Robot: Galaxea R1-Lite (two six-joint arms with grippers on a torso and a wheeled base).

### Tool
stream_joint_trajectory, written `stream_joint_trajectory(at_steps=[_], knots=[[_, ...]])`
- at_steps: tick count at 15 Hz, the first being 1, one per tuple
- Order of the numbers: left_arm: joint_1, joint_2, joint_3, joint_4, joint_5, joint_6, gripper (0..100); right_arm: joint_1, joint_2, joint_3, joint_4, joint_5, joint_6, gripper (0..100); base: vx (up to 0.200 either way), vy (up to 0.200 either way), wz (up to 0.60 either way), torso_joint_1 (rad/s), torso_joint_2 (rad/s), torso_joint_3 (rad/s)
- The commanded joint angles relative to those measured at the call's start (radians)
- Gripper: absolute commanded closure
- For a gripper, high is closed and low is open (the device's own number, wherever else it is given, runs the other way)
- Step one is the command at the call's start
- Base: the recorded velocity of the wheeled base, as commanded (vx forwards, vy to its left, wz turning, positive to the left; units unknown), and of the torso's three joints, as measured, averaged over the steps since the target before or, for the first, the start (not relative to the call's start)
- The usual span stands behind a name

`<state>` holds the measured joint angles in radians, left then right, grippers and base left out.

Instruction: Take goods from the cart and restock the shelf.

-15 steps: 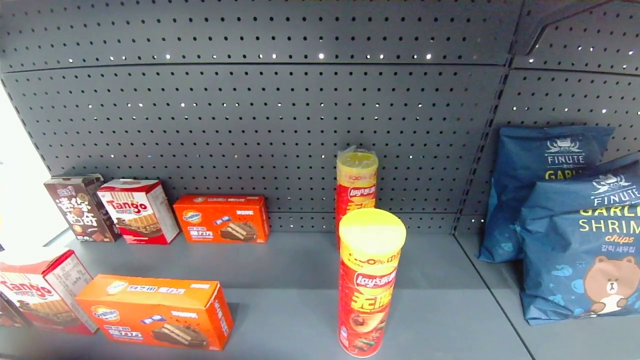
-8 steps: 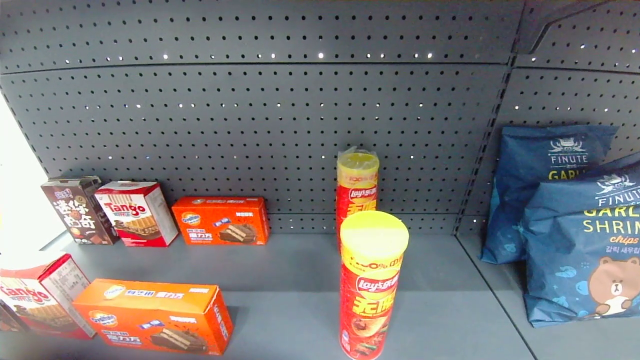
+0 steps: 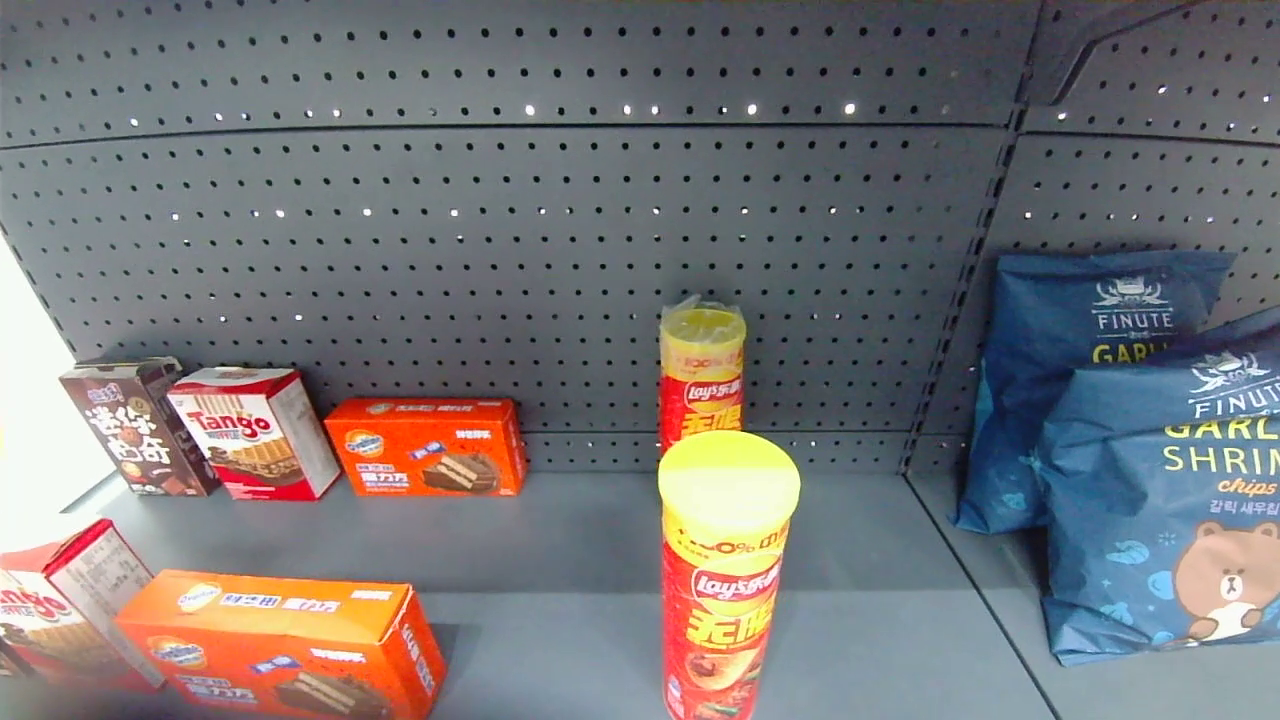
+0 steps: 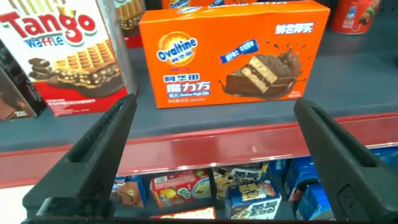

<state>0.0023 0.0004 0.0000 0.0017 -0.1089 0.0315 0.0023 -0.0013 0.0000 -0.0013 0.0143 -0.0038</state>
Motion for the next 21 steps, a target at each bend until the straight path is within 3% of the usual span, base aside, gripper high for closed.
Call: stream_joint_trajectory(at_steps=[1,21], knots=[[0.001,0.0,0.0,0.0,-0.002,0.002,0,0.001,0.001,0.0,0.0,0.001,-0.001,0,0.0,0.0,0.0,0.0,0.0,0.0],[0.001,0.0,0.0,0.0,0.002,-0.004,0,0.001,0.001,0.0,0.0,0.0,-0.001,0,-0.01,-0.01,0.0,0.0,0.0,0.0]])
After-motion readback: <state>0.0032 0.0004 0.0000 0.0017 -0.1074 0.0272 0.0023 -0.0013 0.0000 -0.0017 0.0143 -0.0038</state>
